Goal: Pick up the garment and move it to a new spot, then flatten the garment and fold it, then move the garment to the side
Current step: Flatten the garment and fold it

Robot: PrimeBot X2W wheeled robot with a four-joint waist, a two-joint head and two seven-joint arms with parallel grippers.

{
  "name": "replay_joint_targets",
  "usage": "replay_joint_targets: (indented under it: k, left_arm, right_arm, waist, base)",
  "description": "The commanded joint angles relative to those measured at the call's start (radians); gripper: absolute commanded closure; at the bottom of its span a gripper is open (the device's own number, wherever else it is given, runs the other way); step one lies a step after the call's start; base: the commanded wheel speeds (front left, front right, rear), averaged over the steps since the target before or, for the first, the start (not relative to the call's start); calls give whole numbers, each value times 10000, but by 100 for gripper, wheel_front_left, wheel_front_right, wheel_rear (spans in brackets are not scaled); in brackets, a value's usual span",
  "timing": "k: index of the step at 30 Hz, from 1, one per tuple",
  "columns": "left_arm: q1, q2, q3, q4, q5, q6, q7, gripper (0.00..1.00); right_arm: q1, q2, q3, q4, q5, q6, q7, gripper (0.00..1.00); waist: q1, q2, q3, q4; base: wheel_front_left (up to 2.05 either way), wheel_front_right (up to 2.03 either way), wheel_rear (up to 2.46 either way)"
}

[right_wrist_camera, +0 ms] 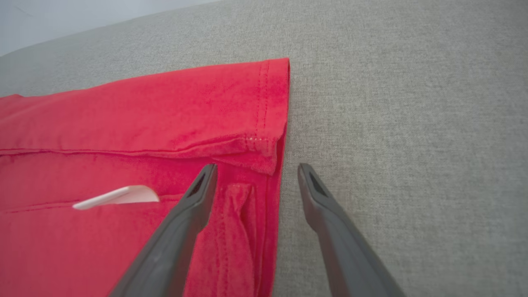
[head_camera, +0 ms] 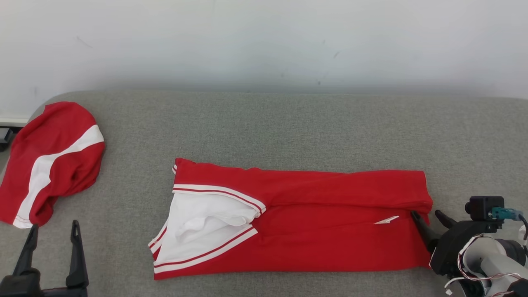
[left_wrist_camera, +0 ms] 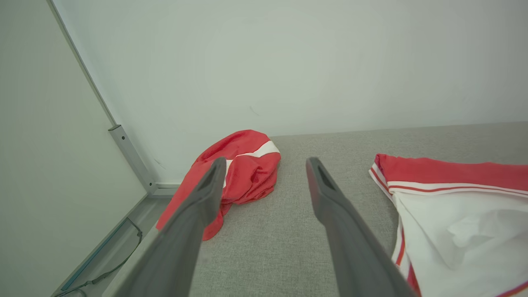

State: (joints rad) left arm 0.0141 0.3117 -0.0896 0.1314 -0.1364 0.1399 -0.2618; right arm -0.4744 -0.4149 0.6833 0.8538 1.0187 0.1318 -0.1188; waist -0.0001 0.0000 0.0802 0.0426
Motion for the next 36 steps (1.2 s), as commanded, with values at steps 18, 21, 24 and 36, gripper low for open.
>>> replay_joint_targets:
  k: [18, 21, 24, 36]
  left_arm:
    - [251, -320, 383, -162, 20, -144, -45, 0]
    - [273, -339, 410, -149, 39, -164, -45, 0]
    - [319, -354, 439, -148, 45, -210, -45, 0]
    - [228, -478, 299, -163, 184, -309, -45, 0]
  right_arm:
    - [-171, 661, -56, 749, -151, -14, 1747, 100]
    - [-153, 581, -138, 596, -146, -14, 1578, 100]
    - [-207, 358, -281, 517, -220, -15, 1330, 100]
    - [-249, -990, -1088, 686, -382, -23, 785, 100]
  waist:
    - [1, 0, 15, 143]
    - [1, 0, -3, 135]
    - [1, 0, -16, 94]
    - [1, 0, -1, -165]
  base:
    - [0, 0, 0]
    - [0, 0, 0]
    - [0, 0, 0]
    - [0, 0, 0]
